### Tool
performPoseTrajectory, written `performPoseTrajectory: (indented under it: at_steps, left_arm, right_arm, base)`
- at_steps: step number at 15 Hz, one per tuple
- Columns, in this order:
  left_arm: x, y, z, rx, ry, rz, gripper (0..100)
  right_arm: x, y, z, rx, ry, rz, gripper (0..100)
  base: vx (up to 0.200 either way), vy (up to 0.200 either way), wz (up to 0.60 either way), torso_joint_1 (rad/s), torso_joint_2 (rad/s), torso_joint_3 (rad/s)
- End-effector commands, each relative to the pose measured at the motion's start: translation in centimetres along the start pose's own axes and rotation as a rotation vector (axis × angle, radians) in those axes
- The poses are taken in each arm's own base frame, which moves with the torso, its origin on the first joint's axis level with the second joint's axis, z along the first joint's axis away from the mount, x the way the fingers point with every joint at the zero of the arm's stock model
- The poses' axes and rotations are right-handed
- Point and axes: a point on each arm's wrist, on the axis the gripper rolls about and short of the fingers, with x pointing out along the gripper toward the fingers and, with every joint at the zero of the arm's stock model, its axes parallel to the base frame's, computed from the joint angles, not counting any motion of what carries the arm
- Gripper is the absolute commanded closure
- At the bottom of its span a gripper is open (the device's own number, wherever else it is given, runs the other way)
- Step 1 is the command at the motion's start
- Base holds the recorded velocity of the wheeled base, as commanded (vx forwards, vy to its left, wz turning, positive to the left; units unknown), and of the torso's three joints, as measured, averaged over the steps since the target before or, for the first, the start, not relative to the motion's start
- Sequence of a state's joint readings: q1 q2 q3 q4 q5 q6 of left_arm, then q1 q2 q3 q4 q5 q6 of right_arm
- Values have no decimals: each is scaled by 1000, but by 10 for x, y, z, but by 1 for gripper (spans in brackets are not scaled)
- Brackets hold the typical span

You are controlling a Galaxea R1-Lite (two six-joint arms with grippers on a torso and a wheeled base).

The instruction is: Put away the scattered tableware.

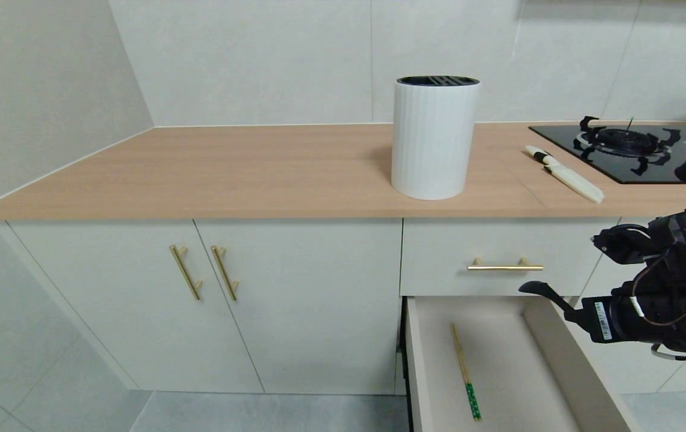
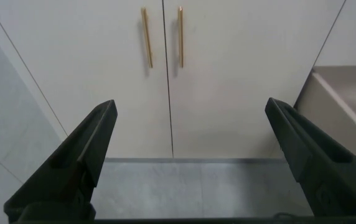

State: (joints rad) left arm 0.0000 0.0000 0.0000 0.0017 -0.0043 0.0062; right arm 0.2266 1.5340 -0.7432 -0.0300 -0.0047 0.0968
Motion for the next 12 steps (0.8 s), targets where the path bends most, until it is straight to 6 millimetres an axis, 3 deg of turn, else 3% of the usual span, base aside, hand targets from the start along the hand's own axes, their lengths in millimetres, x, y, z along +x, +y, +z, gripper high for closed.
performPoseTrajectory:
  at_steps: [1, 9, 12]
  left_arm:
    - [0, 0, 0, 0, -2, 0, 0]
    - [0, 0, 0, 0, 0, 0, 0]
    - [0, 0, 0, 0, 0, 0, 0]
  right_arm:
    - [2, 0, -1, 1, 6, -1, 100]
    - [2, 0, -2, -4, 12, 1, 100]
    - [2, 0, -2, -5, 11, 2, 100]
  base:
    - [0, 0, 0, -163, 466, 290]
    - [0, 0, 0, -126, 450, 312]
    - [0, 0, 0, -28, 139, 98]
